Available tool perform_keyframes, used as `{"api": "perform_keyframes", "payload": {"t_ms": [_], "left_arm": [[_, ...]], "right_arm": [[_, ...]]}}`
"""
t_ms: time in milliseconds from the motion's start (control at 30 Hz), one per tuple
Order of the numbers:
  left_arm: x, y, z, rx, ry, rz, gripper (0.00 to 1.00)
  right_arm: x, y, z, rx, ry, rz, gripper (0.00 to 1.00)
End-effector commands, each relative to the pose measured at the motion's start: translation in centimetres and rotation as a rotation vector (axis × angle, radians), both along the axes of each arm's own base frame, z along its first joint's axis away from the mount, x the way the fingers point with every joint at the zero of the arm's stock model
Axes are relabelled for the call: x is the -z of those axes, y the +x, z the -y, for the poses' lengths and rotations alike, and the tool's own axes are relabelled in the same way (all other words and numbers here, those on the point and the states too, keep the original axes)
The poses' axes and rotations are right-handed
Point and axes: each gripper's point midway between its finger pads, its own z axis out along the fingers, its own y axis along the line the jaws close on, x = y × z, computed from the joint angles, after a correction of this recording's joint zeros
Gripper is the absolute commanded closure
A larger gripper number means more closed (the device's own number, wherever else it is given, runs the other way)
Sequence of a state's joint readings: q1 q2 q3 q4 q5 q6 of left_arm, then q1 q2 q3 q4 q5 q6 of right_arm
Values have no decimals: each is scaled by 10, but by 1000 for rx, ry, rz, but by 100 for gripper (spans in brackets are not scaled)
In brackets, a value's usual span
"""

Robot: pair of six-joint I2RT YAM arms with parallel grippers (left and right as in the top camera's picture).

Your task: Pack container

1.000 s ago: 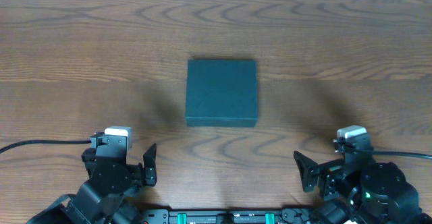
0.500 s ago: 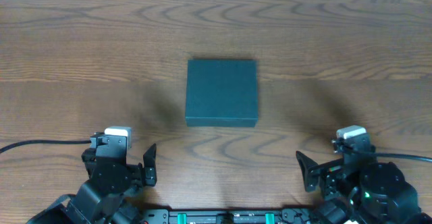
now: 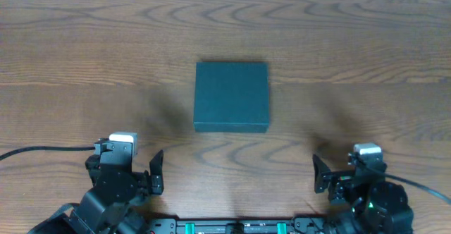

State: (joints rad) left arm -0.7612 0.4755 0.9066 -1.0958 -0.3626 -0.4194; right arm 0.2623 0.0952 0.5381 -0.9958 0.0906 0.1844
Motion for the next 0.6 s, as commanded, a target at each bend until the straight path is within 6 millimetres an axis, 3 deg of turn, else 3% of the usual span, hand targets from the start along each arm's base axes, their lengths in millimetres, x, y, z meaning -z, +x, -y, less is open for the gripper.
{"api": "perform_keyframes", "payload": {"t_ms": [0, 333, 567], "left_arm": [[2, 0, 0, -3, 0, -3, 5], [2, 0, 0, -3, 0, -3, 5], [2, 0, 0, -3, 0, -3, 5]], "right_arm": [[19, -4, 4, -17, -48, -5, 1], [78, -13, 10, 7, -67, -176, 1], [77, -13, 9, -14, -85, -170, 1]]}}
